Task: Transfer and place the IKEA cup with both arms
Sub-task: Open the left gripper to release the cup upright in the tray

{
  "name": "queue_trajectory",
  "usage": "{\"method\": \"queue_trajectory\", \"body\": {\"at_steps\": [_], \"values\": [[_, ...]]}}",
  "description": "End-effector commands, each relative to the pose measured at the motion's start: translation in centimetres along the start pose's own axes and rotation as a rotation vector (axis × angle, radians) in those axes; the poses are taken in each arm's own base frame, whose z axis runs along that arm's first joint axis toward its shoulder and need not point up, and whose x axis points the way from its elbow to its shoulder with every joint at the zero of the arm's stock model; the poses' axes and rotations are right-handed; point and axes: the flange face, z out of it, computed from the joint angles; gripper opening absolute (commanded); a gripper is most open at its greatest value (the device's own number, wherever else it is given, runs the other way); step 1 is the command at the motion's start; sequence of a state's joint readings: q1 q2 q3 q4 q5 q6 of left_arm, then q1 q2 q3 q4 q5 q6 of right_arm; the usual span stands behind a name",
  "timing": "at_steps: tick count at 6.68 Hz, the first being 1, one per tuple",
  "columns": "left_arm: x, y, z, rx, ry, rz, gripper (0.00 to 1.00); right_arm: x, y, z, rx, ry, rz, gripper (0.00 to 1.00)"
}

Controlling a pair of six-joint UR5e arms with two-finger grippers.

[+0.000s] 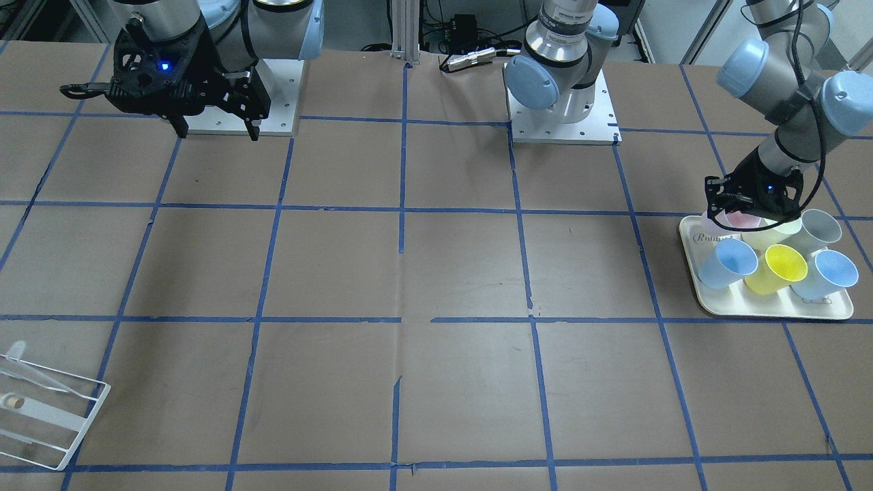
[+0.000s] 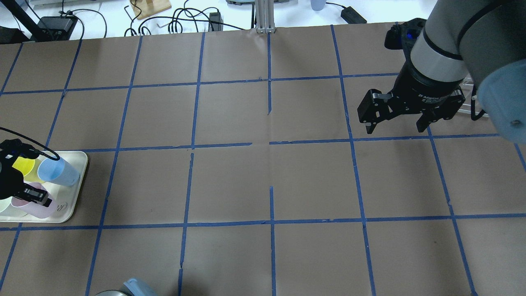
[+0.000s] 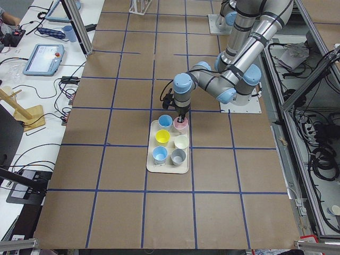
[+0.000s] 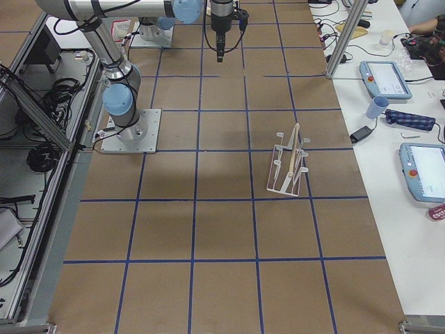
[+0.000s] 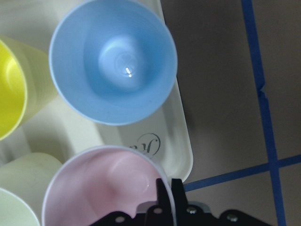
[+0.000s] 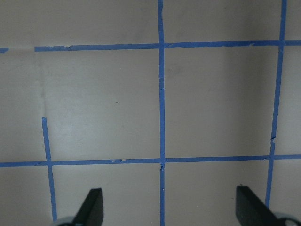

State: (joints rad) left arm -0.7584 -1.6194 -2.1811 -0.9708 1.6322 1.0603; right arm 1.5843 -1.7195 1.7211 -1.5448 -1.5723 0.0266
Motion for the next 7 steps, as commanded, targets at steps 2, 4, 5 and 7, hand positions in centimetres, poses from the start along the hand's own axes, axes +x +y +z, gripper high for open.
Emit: {"method": "queue_trajectory", "body": {"at_steps": [2, 4, 5, 7], "values": [[-0.1, 0.1, -0.4, 0.001, -0.011, -0.006, 1.00, -0.3, 0.1, -0.1, 0.004, -0.009, -0.007, 1.00], [1.1, 0.0, -2.5, 0.005, -0.015, -0.061, 1.00, -0.4, 0.2, -0.2, 0.006, -0.015, -0.009, 1.00], [2.3, -1.1, -4.9, 0.039, -0.013, -0.091, 1.00, -0.3, 0.2, -0.1, 0.004, -0.011, -0.010, 1.00], [7.4, -5.6, -13.0, 0.031, -0.001, -0.127, 1.00, -0.3, 0.2, -0.2, 0.006, -0.014, -0.013, 1.00]]}}
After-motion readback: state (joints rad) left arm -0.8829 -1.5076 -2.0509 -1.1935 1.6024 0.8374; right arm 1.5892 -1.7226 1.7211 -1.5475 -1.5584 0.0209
